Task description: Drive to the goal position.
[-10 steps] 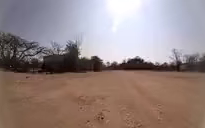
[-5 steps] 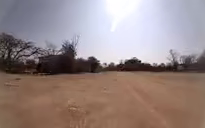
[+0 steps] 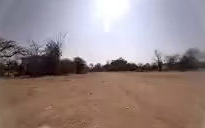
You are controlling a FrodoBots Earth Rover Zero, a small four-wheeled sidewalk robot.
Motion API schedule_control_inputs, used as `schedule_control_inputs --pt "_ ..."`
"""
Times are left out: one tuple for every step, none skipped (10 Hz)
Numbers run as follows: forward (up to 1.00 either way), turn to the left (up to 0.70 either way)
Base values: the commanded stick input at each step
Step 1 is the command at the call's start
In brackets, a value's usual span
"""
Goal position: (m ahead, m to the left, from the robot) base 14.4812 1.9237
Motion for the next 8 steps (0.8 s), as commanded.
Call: schedule_control_inputs --pt "1.00 0.00" --pt "1.00 0.00" --pt "1.00 0.00" --pt "1.00 0.00" --pt "1.00 0.00" --pt "1.00 0.00" --pt "1.00 0.00" --pt "1.00 0.00"
